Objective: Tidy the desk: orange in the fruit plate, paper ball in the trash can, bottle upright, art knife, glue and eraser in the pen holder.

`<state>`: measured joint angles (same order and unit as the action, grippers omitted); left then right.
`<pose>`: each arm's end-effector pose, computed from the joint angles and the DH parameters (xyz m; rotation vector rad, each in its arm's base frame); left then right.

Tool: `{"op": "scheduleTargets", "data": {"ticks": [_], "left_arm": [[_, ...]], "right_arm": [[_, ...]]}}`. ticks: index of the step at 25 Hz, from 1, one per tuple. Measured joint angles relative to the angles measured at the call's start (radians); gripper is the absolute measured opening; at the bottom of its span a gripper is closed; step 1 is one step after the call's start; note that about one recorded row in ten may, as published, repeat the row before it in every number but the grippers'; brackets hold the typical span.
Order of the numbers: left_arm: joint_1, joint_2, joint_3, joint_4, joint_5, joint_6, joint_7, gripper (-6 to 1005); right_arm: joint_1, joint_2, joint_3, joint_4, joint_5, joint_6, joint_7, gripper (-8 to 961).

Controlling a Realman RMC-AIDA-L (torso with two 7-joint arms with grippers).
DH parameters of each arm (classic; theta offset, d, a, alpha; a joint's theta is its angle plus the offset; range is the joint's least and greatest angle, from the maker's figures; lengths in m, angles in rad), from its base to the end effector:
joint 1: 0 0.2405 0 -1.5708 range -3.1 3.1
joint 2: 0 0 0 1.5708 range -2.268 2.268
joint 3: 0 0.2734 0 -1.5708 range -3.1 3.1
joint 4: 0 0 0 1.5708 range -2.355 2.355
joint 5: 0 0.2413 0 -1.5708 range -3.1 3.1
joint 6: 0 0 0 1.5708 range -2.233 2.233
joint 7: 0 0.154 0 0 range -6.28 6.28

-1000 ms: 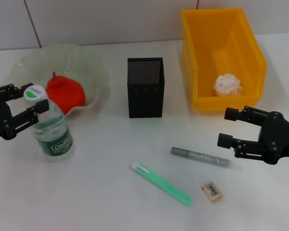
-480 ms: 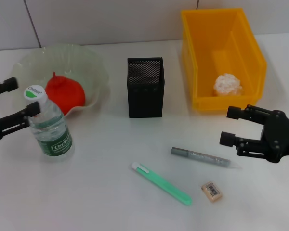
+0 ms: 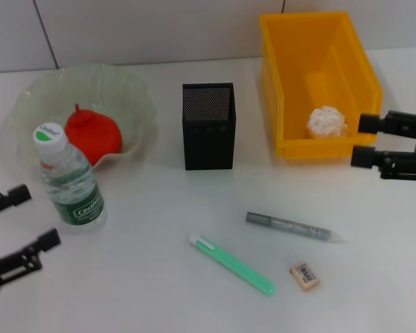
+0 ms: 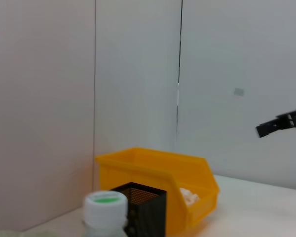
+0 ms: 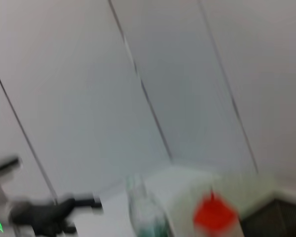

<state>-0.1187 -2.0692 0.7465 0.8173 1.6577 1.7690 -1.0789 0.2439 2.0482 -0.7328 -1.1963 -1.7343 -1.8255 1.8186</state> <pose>-0.3500 0.2520 0.0399 -2.4787 -0.3557 -0.8747 0.2792 0.3059 0.1017 -2.6174 0.7475 0.8469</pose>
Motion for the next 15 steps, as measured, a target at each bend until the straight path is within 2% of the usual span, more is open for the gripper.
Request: {"op": "scheduleTargets", "data": {"ticks": [2, 3, 6, 7, 11, 15], "left_arm": [[0.0, 0.0, 0.0, 0.0, 0.0, 0.0, 0.0, 804], [0.0, 0.001, 0.005, -0.059, 0.0, 0.002, 0.046, 804], [0.0, 0.001, 0.005, -0.059, 0.0, 0.002, 0.046, 802], [-0.005, 0.003, 0.009, -0.108, 0.002, -0.002, 0.079, 802], [-0.009, 0.002, 0.011, -0.126, 0.043, -0.022, 0.091, 802], [-0.01, 0.002, 0.011, -0.128, 0.052, -0.03, 0.093, 802]], "right_arm": [[0.052, 0.008, -0.029, -0.15, -0.13, -0.003, 0.15, 815], [0.085, 0.012, -0.054, -0.222, -0.208, -0.007, 0.231, 815], [0.21, 0.015, -0.178, -0.38, -0.401, -0.03, 0.452, 814], [0.262, 0.013, -0.239, -0.418, -0.464, -0.039, 0.533, 814], [0.439, 0.015, -0.407, -0.471, -0.655, -0.085, 0.769, 814], [0.601, 0.032, -0.532, -0.425, -0.771, -0.154, 0.932, 814]]}}
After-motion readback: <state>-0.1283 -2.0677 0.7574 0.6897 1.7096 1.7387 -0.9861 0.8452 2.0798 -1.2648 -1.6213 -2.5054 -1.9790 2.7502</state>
